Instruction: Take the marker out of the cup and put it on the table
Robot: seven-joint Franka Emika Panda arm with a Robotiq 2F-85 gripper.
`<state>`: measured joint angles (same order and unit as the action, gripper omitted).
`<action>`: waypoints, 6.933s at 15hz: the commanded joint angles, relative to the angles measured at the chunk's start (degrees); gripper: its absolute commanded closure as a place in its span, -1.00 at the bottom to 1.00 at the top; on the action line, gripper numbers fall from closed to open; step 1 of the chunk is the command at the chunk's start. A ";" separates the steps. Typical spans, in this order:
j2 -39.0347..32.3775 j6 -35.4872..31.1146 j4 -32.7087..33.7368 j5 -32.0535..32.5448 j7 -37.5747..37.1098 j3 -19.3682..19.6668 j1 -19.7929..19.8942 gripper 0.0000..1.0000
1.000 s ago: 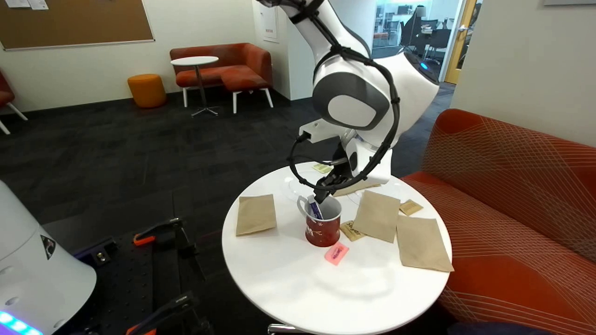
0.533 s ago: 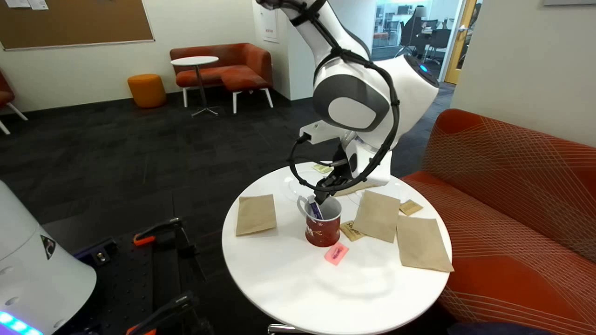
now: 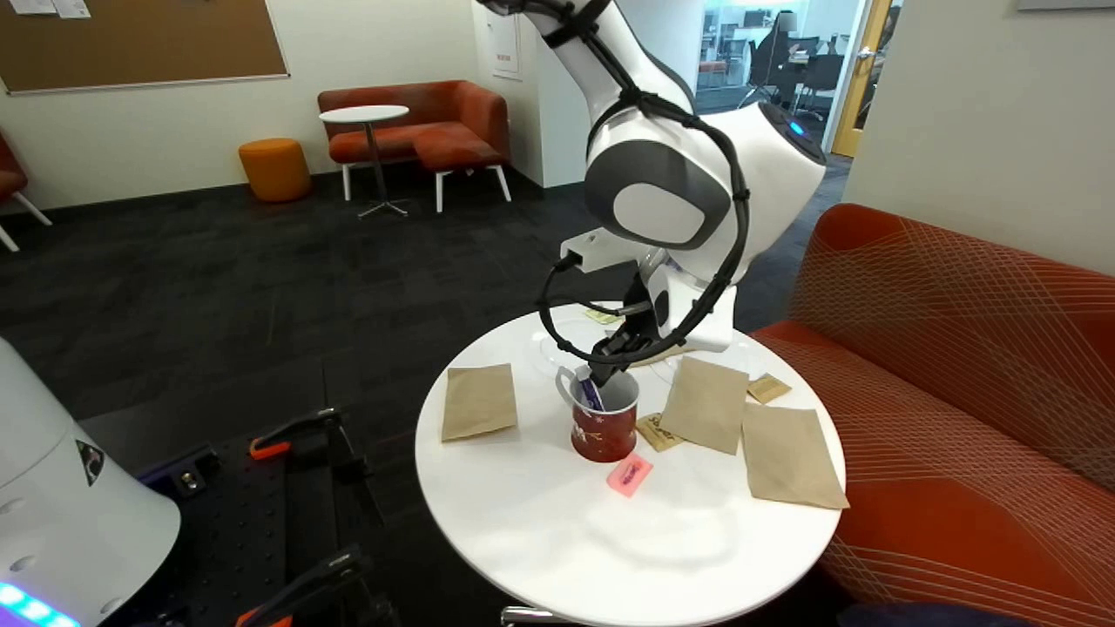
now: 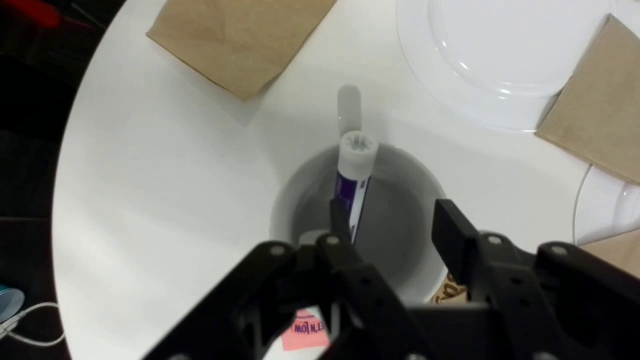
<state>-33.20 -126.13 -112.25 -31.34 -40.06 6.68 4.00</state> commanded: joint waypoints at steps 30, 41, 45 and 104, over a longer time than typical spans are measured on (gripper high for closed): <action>-2.32 -2.13 -1.20 0.72 -3.18 -0.13 -1.08 0.61; 2.75 -1.23 -4.39 0.80 -1.64 0.31 -0.17 0.90; 7.93 0.32 -6.49 2.17 -0.90 1.03 0.37 0.90; -16.81 -3.69 20.00 16.27 -47.69 5.47 0.24 -0.18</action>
<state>-48.94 -132.35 -94.74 -16.45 -85.65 12.16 4.37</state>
